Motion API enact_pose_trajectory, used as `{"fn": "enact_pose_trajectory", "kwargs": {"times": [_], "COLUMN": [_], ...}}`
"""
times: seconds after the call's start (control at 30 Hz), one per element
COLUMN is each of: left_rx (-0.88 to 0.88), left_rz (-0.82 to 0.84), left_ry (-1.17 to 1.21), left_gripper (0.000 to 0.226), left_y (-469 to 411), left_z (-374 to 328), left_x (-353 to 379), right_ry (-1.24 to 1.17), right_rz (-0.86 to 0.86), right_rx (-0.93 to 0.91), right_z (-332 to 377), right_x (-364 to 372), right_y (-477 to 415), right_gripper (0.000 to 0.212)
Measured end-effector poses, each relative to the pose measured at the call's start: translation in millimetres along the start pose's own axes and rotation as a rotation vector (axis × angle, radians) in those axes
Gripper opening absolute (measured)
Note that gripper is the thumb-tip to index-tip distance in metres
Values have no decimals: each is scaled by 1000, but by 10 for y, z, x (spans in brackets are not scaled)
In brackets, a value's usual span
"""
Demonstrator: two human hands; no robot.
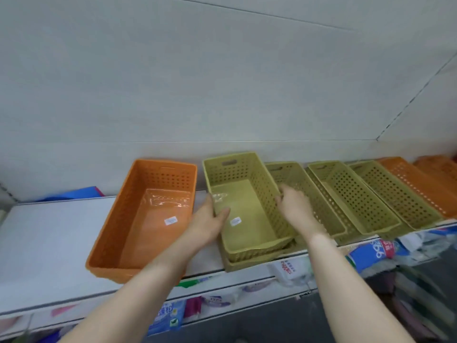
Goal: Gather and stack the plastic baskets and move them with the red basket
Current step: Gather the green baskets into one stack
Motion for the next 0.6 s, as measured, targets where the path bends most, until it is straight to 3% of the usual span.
{"fn": "enact_pose_trajectory", "kwargs": {"times": [0.1, 0.17, 0.3, 0.47, 0.6], "left_rx": [-231, -315, -365, -389, -418], "left_rz": [-30, -68, -190, -285, -277], "left_ry": [-51, -29, -3, -65, -103], "left_gripper": [55, 46, 41, 42, 43], "left_y": [-105, -125, -101, -69, -48], "left_z": [254, 376, 424, 332, 342], "left_x": [273, 359, 415, 436, 435], "right_ry": [-30, -95, -72, 156, 145], "right_rz": [110, 66, -138, 75, 51], "right_rx": [-21, -82, -13, 139, 119], "right_z": [-143, -251, -828, -1421, -1512], "right_x": [303, 229, -228, -125, -3], "right_y": [-39, -88, -421, -743, -726], "right_gripper": [24, 29, 35, 31, 40]}}
Point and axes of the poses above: each hand's wrist, its own y-axis away from the middle knuckle, its own x-axis out of the palm, z = x × y, the point moved 8 cm from there along -y, towards the middle knuckle
